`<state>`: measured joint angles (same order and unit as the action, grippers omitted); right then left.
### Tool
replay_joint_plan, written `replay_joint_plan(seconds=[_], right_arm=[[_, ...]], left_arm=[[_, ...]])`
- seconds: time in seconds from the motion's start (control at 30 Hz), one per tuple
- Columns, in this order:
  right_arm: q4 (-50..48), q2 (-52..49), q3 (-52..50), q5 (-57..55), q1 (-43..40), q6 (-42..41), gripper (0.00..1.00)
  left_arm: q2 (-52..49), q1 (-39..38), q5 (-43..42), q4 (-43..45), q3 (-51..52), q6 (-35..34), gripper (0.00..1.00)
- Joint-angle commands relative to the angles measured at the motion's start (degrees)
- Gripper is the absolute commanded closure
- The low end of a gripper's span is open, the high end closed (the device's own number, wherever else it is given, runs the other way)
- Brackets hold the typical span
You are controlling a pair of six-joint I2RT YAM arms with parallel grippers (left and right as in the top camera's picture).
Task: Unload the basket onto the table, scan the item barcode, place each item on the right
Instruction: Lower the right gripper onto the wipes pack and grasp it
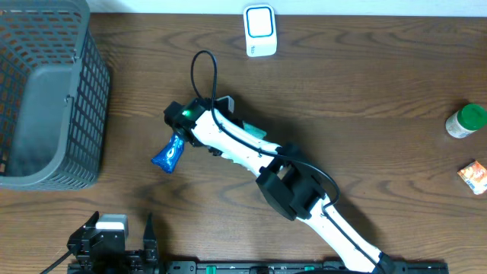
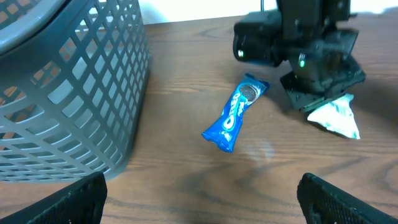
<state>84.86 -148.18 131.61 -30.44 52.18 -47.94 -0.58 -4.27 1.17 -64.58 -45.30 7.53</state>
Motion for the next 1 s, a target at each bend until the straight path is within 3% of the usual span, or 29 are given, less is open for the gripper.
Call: replay_joint_plan(seconds=[0.0,0.23,0.33,0.43,0.63,0.73,0.97], right_arm=[[1.8,6.1,7.4,14.8,-1.6,8.4,0.99],[8.1,14.6,9.3,53.8,-10.3,35.2,0.99],[12.5,14.7,8.5,70.8,-15.2,52.5,0.99],[12.3,14.4,5.0,79.1,-18.9,60.7,0.99],[12.2,14.1,-6.8,96.0,-24.2,86.4,0.99],[11.5,14.1,-12.3,99.9,-25.3,93.7,0.99],[10.9,14.1,-16.6,101.2,-26.4,96.5,0.99]], left_arm=[[0.4,0.2,-0.7,-0.1,0.0,0.5,0.02],[0.4,0.2,-0.7,-0.1,0.0,0.5,0.02],[0.4,0.2,-0.7,-0.1,0.0,0.5,0.02],[0.4,0.2,-0.7,-0.1,0.0,0.5,0.02],[0.4,0.2,-0.7,-0.1,0.0,0.5,0.02],[0.4,0.2,-0.7,-0.1,0.0,0.5,0.02],[0.4,0.2,-0.7,-0.1,0.0,0.5,0.02]])
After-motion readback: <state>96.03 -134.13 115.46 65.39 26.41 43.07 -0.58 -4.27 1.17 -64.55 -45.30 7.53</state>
